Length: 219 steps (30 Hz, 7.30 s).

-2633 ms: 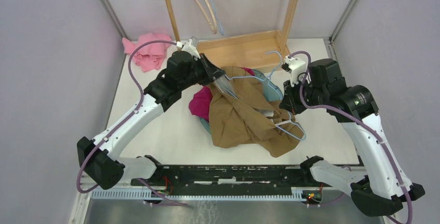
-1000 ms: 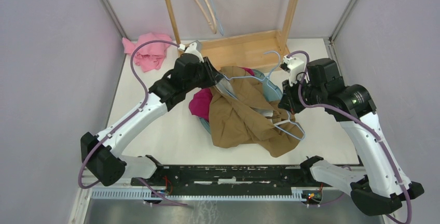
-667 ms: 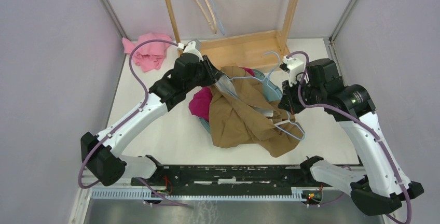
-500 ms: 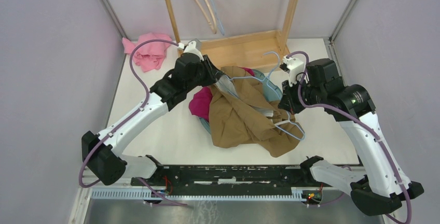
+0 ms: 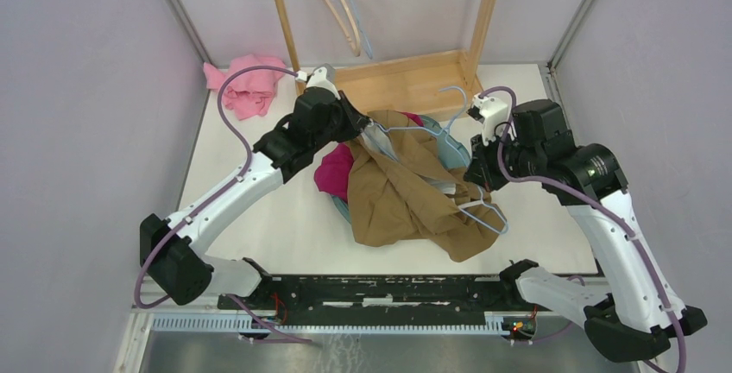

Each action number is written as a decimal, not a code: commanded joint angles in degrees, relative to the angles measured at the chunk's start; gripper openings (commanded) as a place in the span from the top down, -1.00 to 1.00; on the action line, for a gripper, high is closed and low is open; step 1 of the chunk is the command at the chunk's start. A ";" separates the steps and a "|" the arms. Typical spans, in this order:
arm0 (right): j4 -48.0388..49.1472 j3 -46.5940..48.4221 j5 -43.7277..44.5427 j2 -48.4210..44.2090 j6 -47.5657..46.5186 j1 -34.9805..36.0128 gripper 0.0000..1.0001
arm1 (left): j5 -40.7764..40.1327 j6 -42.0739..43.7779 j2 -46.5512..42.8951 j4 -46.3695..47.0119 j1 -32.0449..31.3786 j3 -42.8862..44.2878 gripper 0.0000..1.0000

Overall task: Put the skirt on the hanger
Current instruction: Hang the skirt on the hanger.

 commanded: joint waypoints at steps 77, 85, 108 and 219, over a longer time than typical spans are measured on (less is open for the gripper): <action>0.71 0.82 -3.08 -4.28 -0.59 0.20 0.97 | 7.81 2.22 -4.77 -3.13 5.76 5.22 0.77; -0.63 1.93 0.10 -1.94 -0.63 0.21 0.97 | 8.35 4.63 -5.65 -10.93 0.43 7.90 0.53; 2.86 3.38 0.09 -0.42 1.04 0.17 0.97 | -9.10 8.35 -3.79 -18.94 -9.01 5.36 0.12; 1.27 -1.00 -6.53 -6.20 0.24 0.20 0.97 | 28.36 0.65 2.76 -2.17 14.14 0.18 0.79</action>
